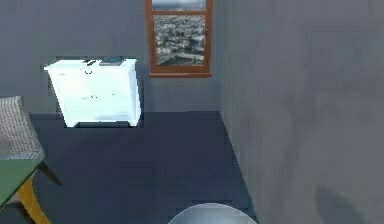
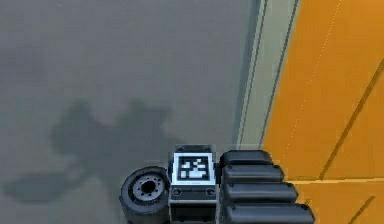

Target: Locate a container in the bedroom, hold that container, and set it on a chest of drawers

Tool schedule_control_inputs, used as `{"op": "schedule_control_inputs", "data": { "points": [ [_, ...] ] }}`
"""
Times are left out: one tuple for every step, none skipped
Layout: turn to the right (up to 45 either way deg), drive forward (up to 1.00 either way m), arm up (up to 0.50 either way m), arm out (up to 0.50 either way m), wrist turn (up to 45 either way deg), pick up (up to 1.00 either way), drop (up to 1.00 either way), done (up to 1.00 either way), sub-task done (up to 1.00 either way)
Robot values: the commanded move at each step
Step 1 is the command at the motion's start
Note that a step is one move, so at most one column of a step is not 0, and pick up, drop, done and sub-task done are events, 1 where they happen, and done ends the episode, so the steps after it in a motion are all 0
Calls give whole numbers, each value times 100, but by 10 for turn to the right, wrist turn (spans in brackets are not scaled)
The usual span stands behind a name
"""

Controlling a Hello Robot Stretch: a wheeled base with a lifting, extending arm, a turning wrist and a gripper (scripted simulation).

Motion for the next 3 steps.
{"op": "schedule_control_inputs", "data": {
  "points": [
    [0, 45, 0, 0, 0, 0, 0, 0, 0],
    [-210, 0, 0, 0, 0, 0, 0, 0, 0],
    [0, 80, 0, 0, 0, 0, 0, 0, 0]
  ]
}}
